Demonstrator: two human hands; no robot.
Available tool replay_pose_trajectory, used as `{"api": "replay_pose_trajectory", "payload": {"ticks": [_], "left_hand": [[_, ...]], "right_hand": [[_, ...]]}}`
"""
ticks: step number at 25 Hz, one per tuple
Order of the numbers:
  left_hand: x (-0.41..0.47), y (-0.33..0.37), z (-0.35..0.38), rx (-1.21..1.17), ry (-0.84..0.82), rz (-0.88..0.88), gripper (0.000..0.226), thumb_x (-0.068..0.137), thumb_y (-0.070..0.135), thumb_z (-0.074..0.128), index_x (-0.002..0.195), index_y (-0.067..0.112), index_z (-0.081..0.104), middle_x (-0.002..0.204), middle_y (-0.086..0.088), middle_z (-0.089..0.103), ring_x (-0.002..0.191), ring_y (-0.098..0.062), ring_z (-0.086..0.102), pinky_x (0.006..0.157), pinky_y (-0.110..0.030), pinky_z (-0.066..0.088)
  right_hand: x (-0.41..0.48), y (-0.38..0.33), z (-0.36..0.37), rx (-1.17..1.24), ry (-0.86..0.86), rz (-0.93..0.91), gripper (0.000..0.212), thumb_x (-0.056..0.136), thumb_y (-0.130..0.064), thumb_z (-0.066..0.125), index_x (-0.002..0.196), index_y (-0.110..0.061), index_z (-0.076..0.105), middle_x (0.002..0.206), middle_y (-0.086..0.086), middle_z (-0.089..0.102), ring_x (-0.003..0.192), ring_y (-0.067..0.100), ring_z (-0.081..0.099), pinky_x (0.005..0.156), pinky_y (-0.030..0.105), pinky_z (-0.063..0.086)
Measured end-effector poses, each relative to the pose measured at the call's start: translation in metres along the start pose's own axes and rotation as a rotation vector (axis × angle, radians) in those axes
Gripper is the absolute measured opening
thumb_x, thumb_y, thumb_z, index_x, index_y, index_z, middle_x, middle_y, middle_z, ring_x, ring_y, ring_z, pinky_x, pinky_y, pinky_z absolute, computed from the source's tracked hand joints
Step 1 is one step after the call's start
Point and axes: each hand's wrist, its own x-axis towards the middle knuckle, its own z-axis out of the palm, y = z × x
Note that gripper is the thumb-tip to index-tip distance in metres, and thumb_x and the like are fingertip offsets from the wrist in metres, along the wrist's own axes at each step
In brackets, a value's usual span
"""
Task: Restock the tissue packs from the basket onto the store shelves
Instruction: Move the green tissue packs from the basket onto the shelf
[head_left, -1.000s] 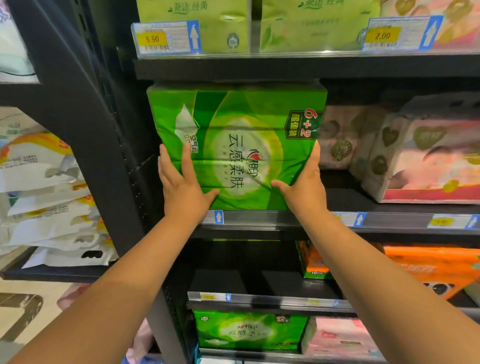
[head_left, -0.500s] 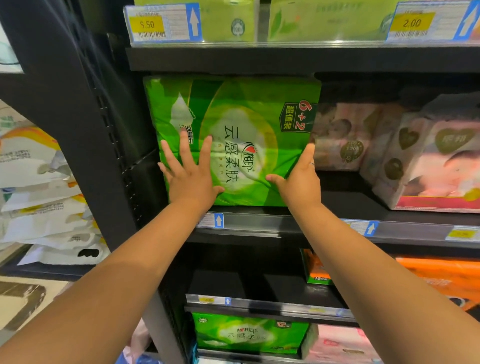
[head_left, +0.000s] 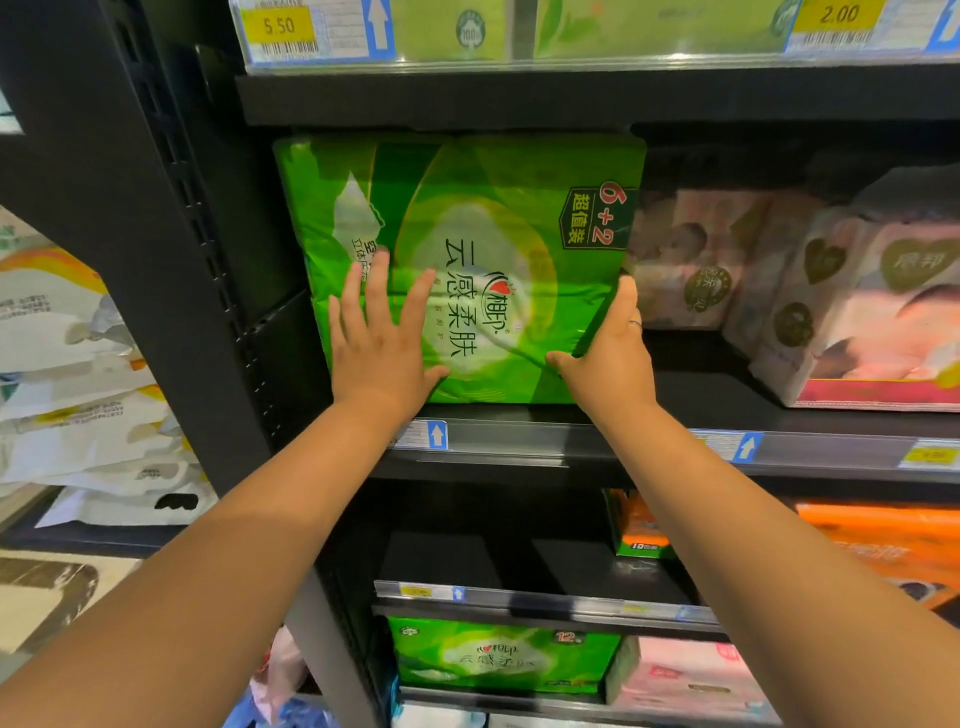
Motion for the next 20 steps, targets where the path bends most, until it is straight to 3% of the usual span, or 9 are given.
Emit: {"api": "replay_pose_trajectory", "payload": {"ticks": [4,8,13,17,20], "left_hand": [[0.0,-0.004,0.003,0.013,-0.003,0.008,0.106,0.074,0.056,0.072,0.15,0.034,0.002,0.158,-0.012,-0.012,0.146,-0.036,-0.009,0.117,-0.053,0.002],[-0.001,0.001,-0.003,-0.006,-0.049,0.016,0.098,0.08,0.059,0.064,0.151,0.032,0.001,0.158,-0.012,-0.015,0.145,-0.036,-0.012,0.117,-0.054,0.002],[-0.011,0.006,-0.01,-0.163,0.002,0.12,0.09,0.081,0.051,0.066,0.151,0.024,0.018,0.16,-0.013,0.004,0.146,-0.038,0.004,0.117,-0.054,0.013],[-0.02,0.017,-0.014,-0.186,-0.031,0.243,0.089,0.082,0.052,0.064,0.152,0.022,0.018,0.159,-0.012,0.011,0.146,-0.035,0.009,0.118,-0.052,0.012],[-0.026,0.02,-0.019,-0.226,-0.06,0.295,0.085,0.083,0.051,0.063,0.151,0.02,0.021,0.158,-0.011,0.017,0.145,-0.035,0.013,0.118,-0.051,0.015]], "right_hand": [[-0.001,0.0,-0.002,-0.04,-0.057,-0.029,0.112,0.078,-0.02,0.079,0.153,-0.012,-0.003,0.148,0.016,0.029,0.123,0.038,0.048,0.097,0.045,0.044],[-0.005,-0.001,-0.01,-0.077,-0.111,0.023,0.112,0.08,-0.028,0.077,0.153,-0.02,-0.007,0.147,0.013,0.034,0.118,0.036,0.053,0.09,0.046,0.049],[-0.023,-0.008,-0.021,-0.241,-0.068,-0.013,0.096,0.084,-0.041,0.07,0.154,-0.02,0.008,0.139,0.014,0.038,0.117,0.034,0.051,0.092,0.047,0.048],[-0.043,-0.008,-0.033,-0.41,-0.043,-0.067,0.074,0.087,-0.05,0.062,0.147,-0.021,0.03,0.139,0.012,0.039,0.118,0.036,0.048,0.094,0.049,0.045],[-0.063,-0.011,-0.043,-0.433,-0.035,-0.079,0.069,0.088,-0.054,0.058,0.145,-0.022,0.036,0.14,0.011,0.04,0.119,0.035,0.047,0.096,0.047,0.043]]}}
